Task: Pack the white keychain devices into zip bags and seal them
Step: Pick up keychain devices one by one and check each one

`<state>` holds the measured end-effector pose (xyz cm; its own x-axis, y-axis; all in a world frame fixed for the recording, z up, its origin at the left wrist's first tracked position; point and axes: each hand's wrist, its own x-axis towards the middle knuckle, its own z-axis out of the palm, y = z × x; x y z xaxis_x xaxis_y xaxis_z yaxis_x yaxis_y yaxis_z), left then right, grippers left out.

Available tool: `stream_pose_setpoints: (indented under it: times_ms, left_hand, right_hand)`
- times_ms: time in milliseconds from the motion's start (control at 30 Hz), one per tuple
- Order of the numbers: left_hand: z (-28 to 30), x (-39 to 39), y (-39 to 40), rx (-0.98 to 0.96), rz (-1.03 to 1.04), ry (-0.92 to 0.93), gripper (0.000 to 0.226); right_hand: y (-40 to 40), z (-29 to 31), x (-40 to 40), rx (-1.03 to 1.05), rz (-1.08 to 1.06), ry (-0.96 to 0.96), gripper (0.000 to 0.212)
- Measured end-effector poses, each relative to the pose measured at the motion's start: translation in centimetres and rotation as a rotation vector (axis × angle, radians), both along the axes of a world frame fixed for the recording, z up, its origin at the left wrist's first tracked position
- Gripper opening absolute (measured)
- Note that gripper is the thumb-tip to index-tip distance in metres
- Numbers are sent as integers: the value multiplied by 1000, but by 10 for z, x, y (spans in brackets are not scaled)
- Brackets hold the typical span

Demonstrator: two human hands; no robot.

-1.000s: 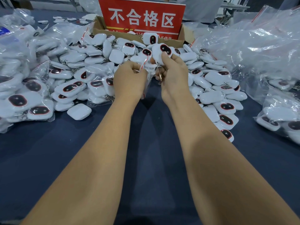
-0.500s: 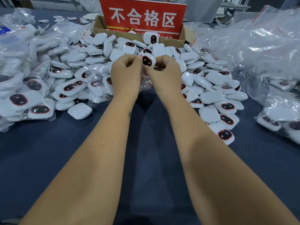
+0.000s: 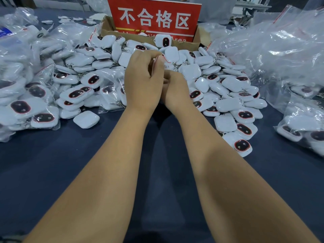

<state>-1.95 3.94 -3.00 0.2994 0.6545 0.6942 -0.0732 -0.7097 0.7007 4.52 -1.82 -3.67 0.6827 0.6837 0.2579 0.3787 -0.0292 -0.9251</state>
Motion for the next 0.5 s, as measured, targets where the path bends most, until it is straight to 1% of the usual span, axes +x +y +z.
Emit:
stream_pose_setpoints:
  times_ms: [33, 67, 133, 233, 300, 433, 500]
  left_hand:
    - [-1, 0, 0, -16, -3, 19, 18]
    - [-1, 1, 1, -50, -3, 57, 18]
    - [-3, 1, 3, -121, 2, 168, 19]
    - [-4, -1, 2, -126, 3, 289, 14]
    - [-2, -2, 0, -167, -40, 281, 12]
    - [3, -8, 2, -434, -132, 178, 15]
    - [13, -16, 4, -531, -209, 188, 21]
  right_hand:
    - [0, 2, -1, 42, -18, 47, 25]
    - [0, 2, -1, 89, -42, 87, 24]
    - [1, 3, 0, 170, -110, 150, 28]
    - [-2, 4, 2, 271, -166, 290, 33]
    - [-4, 4, 3, 321, -174, 365, 38]
    - [-5, 10, 0, 320, -179, 414, 42]
    - [-5, 15, -1, 314, -182, 407, 41]
